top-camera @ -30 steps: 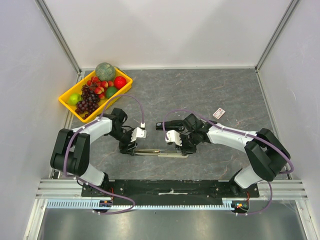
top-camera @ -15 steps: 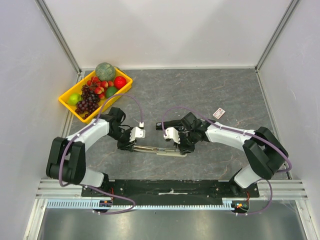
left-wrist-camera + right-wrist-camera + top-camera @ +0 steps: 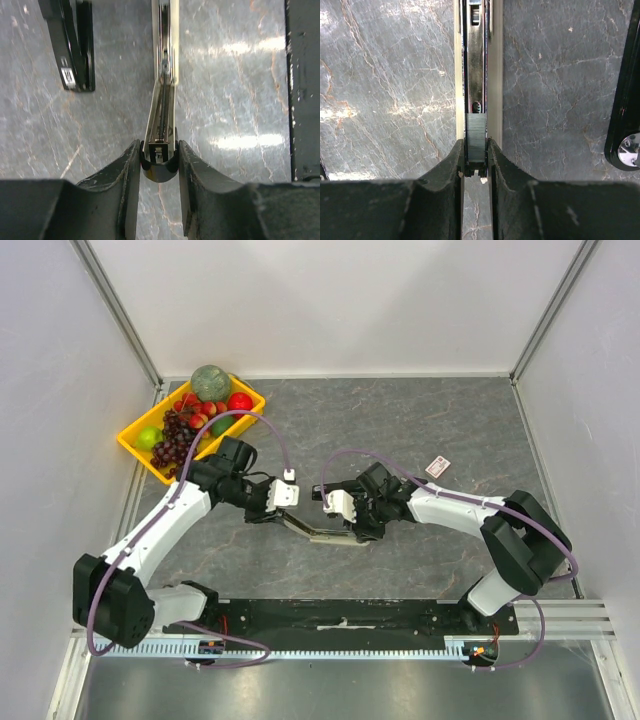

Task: Load the staples into the stapler
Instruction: Close the stapler at the center of the board.

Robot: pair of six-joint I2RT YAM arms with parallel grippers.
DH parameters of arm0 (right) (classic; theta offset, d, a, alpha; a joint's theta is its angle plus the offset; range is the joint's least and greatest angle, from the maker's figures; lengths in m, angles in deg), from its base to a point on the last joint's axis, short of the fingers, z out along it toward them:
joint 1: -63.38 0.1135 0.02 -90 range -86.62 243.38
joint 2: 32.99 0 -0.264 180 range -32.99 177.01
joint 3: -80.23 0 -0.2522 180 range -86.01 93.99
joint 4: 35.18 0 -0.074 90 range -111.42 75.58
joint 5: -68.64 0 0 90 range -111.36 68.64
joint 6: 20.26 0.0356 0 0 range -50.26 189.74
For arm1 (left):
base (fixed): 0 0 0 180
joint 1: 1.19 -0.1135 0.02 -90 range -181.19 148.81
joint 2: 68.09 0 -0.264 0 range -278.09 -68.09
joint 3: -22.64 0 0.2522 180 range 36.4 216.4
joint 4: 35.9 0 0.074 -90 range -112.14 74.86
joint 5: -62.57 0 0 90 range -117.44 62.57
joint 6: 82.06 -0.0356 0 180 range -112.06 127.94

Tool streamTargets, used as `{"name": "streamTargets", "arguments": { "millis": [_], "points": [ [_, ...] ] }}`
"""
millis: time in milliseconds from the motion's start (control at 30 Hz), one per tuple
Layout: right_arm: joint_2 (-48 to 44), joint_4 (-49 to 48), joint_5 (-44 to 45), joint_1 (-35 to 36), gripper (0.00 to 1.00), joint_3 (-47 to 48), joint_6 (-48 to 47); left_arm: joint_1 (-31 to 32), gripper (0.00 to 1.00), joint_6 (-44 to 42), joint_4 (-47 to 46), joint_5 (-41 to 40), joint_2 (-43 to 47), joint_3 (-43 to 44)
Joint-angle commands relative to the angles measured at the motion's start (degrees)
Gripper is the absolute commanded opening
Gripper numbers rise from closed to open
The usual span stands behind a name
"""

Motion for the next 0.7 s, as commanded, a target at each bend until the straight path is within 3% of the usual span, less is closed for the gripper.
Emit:
{"name": "streamTargets", "arguments": {
  "millis": [0, 333, 467, 567, 600, 667],
  "points": [
    [1.19, 0.27, 1.00, 0.21, 0.00, 1.17, 2.53, 6.87, 0.19, 7.50, -6.64, 5.41, 0.85, 2.65],
    [2.34, 0.27, 1.88, 0.21, 0.00, 1.44, 2.00, 14.09, 0.20, 14.72, -12.45, 7.87, -7.76, 8.54],
    [2.69, 0.27, 2.06, 0.21, 0.00, 1.44, 1.83, 16.03, 0.26, 16.74, -14.47, 8.05, -9.43, 9.77],
    [2.60, 0.18, 2.23, 0.21, 0.00, 1.44, 1.83, 16.47, 0.54, 17.97, -15.70, 7.61, -9.88, 9.42],
    [2.51, 0.27, 2.23, 0.21, 0.00, 1.26, 1.65, 16.38, 0.68, 18.24, -16.14, 7.26, -9.62, 9.07],
    [2.43, 0.27, 2.32, 0.21, 0.00, 1.18, 1.65, 16.29, 0.82, 18.59, -17.55, 5.25, -8.39, 6.80]
  ]
}}
